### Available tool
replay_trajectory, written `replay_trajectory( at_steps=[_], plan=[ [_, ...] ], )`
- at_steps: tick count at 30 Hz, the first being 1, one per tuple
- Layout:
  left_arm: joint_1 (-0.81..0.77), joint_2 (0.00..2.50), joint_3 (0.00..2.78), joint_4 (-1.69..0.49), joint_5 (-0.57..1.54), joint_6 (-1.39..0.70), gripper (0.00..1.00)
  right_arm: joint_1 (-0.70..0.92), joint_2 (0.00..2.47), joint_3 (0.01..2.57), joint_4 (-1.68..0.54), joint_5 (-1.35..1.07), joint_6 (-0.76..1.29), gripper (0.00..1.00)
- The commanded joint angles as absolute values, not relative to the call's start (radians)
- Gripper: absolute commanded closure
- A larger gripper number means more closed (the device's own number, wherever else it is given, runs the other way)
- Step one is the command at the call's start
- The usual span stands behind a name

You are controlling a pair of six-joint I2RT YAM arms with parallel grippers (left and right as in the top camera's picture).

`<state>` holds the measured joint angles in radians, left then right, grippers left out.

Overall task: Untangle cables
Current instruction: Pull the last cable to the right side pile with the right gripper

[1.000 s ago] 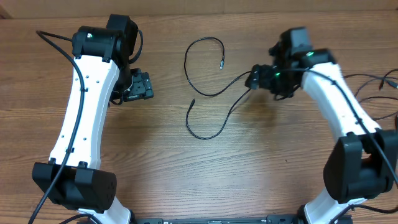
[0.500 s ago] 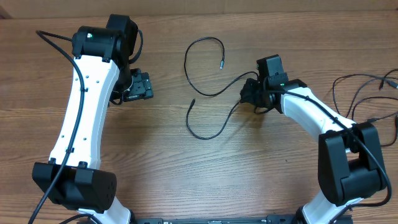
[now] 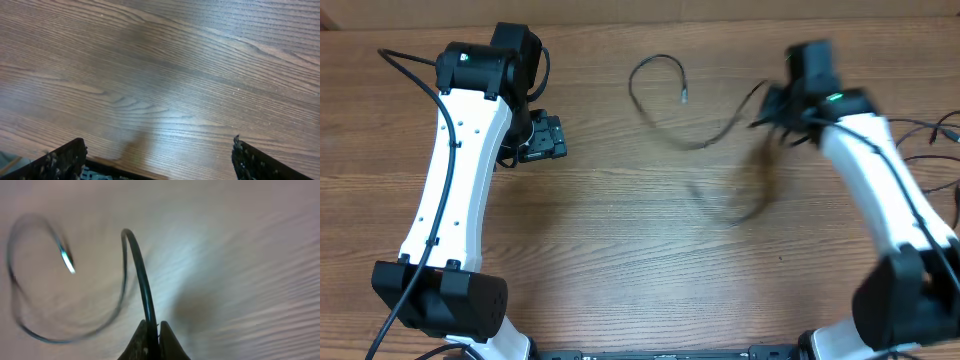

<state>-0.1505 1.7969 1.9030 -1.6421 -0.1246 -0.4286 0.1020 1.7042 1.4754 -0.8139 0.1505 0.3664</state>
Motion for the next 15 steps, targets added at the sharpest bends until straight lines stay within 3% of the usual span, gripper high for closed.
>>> replay_trajectory(
  at_steps=[1, 8, 15],
  plan=[
    [-0.157, 1.773, 1.900, -1.641, -0.138, -0.450, 0.07, 0.040, 1.620, 1.621, -0.862, 0.384, 0.286, 0.96],
    [-0.157, 1.773, 1.900, -1.641, -0.138, -0.450, 0.07, -0.154, 1.583, 1.819, -0.900, 0.418, 0.287, 0.96],
    [-0.157, 1.773, 1.900, -1.637, -0.138, -0.450, 0.07, -0.341, 1.582, 1.855, -0.904, 0.418, 0.358, 0.96]
  ],
)
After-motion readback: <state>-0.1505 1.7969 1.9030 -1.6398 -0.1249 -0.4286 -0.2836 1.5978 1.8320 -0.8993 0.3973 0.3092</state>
